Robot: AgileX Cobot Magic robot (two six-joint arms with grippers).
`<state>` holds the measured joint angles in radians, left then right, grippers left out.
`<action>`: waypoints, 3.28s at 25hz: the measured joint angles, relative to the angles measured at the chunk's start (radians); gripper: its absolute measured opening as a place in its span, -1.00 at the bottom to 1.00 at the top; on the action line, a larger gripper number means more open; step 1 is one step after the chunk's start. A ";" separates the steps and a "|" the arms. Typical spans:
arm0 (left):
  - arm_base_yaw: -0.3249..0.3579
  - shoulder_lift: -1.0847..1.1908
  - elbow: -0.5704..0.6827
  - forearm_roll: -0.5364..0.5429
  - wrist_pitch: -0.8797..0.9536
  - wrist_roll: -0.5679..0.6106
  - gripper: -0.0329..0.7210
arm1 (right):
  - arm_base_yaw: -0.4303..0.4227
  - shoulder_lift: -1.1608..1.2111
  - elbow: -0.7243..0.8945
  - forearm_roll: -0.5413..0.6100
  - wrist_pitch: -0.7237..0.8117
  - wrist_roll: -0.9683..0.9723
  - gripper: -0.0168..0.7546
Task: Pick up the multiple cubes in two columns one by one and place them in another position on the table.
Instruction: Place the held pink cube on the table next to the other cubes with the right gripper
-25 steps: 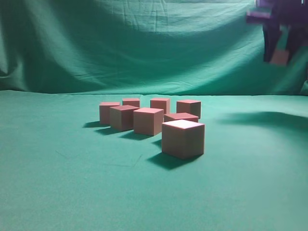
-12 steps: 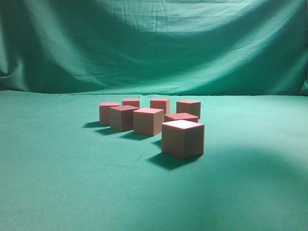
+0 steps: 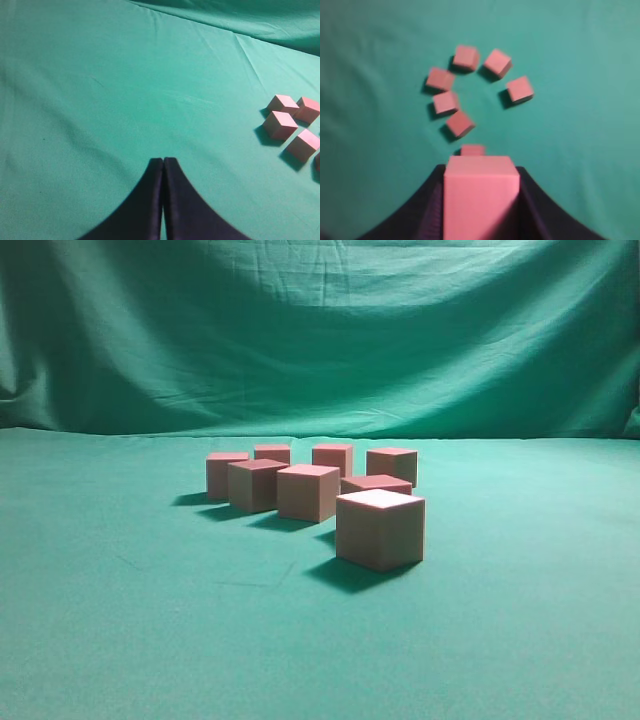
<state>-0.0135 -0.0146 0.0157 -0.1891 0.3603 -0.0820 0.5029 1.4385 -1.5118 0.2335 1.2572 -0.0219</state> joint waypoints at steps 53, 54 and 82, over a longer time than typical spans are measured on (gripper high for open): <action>0.000 0.000 0.000 0.000 0.000 0.000 -0.91 | 0.507 0.564 0.109 -0.372 -0.238 -0.173 -0.27; 0.000 0.000 0.000 0.000 0.000 0.000 -0.91 | 0.505 0.569 0.109 -0.372 -0.238 -0.173 -0.27; 0.000 0.000 0.000 0.000 0.000 0.000 -0.91 | 0.500 0.553 0.098 -0.339 -0.235 -0.176 0.65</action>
<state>-0.0135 -0.0146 0.0157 -0.1891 0.3603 -0.0820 1.0032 1.9911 -1.4141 -0.1059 1.0224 -0.1982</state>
